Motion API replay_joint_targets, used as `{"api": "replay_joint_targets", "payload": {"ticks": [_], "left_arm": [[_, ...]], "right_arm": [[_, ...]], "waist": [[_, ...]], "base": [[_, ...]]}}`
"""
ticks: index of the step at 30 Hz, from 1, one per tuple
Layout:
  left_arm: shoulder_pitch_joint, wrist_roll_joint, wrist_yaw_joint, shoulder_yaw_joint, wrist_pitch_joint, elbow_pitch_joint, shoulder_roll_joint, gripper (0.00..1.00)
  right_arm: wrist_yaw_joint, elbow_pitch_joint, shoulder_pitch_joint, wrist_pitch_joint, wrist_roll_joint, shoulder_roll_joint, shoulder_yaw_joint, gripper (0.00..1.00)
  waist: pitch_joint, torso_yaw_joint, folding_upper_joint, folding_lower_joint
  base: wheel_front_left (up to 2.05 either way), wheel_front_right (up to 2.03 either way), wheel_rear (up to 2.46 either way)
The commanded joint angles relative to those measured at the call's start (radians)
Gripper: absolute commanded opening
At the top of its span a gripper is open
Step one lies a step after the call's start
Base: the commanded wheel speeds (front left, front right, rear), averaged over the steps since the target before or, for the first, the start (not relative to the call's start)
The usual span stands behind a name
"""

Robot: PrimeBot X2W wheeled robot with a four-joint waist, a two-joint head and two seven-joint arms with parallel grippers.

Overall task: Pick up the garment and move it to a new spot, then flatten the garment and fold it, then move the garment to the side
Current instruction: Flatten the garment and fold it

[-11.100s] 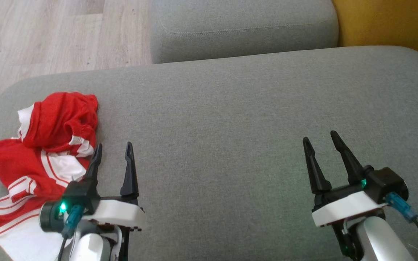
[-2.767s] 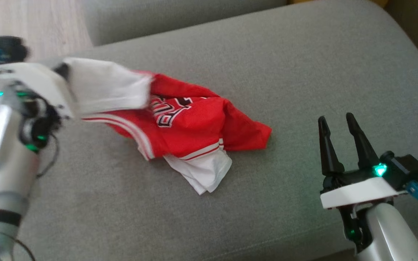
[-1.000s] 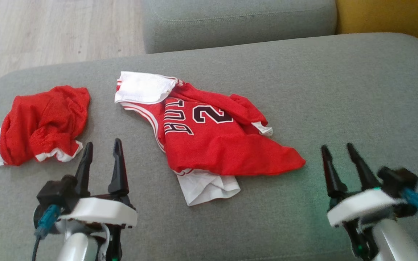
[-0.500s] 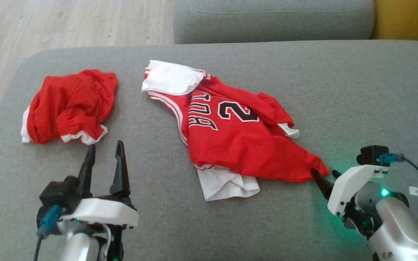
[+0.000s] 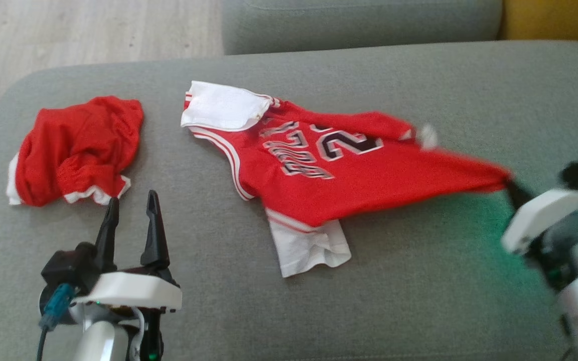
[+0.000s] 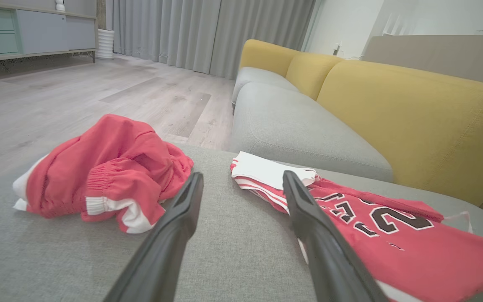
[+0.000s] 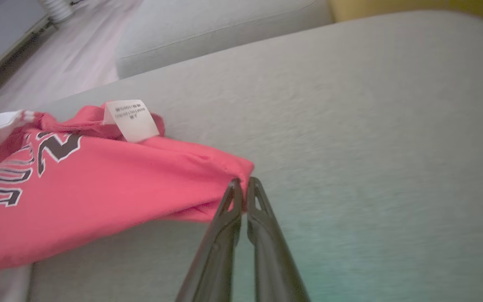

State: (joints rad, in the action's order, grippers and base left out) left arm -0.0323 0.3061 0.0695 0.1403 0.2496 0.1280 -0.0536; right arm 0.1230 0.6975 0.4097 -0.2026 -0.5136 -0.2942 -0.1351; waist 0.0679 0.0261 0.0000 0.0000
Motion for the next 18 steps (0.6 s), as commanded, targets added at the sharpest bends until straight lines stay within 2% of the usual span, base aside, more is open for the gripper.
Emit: {"api": "replay_joint_targets", "payload": {"ticks": [1,6,10,11,18], "left_arm": [[-0.052,-0.008,0.0,-0.042,0.012,-0.041,0.0,1.0],[-0.066,-0.012,-0.001,-0.034,0.012,-0.047,0.002,1.0],[-0.083,-0.015,-0.002,-0.022,0.012,-0.044,0.003,1.0],[-0.083,-0.015,-0.002,-0.022,0.012,-0.044,0.003,1.0],[-0.1,-0.006,0.002,-0.008,0.012,-0.034,0.003,1.0]], "right_arm": [[0.008,-0.035,0.038,-0.001,0.026,-0.045,0.01,0.0],[0.008,-0.041,0.038,-0.038,0.109,-0.119,0.094,0.0],[0.008,-0.015,0.035,-0.052,0.235,-0.152,0.179,0.0],[0.008,-0.015,0.035,-0.052,0.235,-0.152,0.179,0.0],[0.008,0.035,0.033,-0.059,0.447,-0.121,0.362,0.0]], "waist": [[0.015,-0.015,0.0,0.0],[0.056,-0.027,0.0,0.0],[0.089,-0.019,0.0,0.0],[0.089,-0.019,0.0,0.0],[0.099,0.008,0.0,0.0]], "base": [[0.0,0.0,0.0],[0.0,0.0,0.0],[0.0,0.0,0.0],[0.0,0.0,0.0],[0.0,0.0,0.0]]}}
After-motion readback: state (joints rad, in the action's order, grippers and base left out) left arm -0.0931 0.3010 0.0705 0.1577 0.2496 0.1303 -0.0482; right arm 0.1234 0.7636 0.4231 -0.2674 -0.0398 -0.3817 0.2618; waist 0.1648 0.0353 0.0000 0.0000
